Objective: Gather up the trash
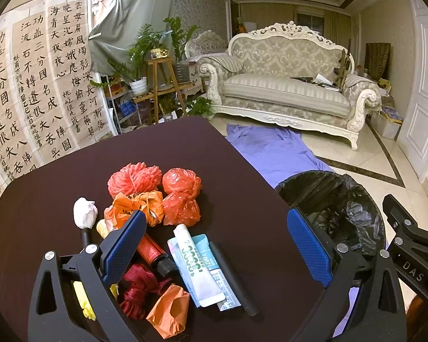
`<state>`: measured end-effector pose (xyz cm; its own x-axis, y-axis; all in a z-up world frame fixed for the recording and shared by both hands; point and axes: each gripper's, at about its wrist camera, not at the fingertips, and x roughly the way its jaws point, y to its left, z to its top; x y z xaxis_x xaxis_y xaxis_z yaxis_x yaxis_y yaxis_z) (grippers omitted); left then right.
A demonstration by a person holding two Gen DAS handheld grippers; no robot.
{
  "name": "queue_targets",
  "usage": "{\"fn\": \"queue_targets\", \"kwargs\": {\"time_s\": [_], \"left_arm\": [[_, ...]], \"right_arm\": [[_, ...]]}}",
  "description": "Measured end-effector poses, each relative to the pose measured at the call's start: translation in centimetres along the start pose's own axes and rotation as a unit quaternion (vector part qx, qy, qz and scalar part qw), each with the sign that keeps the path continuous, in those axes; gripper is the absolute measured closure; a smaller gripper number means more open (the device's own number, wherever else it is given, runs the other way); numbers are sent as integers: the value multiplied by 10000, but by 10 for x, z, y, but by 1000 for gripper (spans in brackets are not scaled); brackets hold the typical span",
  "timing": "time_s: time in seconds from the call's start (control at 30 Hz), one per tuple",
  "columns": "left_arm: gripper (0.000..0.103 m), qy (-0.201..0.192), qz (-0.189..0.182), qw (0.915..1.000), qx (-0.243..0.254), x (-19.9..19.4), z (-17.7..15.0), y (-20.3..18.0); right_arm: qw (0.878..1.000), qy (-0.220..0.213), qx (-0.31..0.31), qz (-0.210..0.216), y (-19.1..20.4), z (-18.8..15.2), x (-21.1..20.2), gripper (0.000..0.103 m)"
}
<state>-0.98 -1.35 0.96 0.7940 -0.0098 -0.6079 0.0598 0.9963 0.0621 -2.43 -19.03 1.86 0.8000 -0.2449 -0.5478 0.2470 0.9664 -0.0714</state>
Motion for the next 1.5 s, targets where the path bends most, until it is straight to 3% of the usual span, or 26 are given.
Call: {"fn": "queue_targets", "kwargs": {"time_s": [1.5], "left_arm": [[7, 70, -19, 10000, 13, 3, -8, -14]], "right_arm": [[10000, 58, 25, -50, -18, -10, 8, 4]]}}
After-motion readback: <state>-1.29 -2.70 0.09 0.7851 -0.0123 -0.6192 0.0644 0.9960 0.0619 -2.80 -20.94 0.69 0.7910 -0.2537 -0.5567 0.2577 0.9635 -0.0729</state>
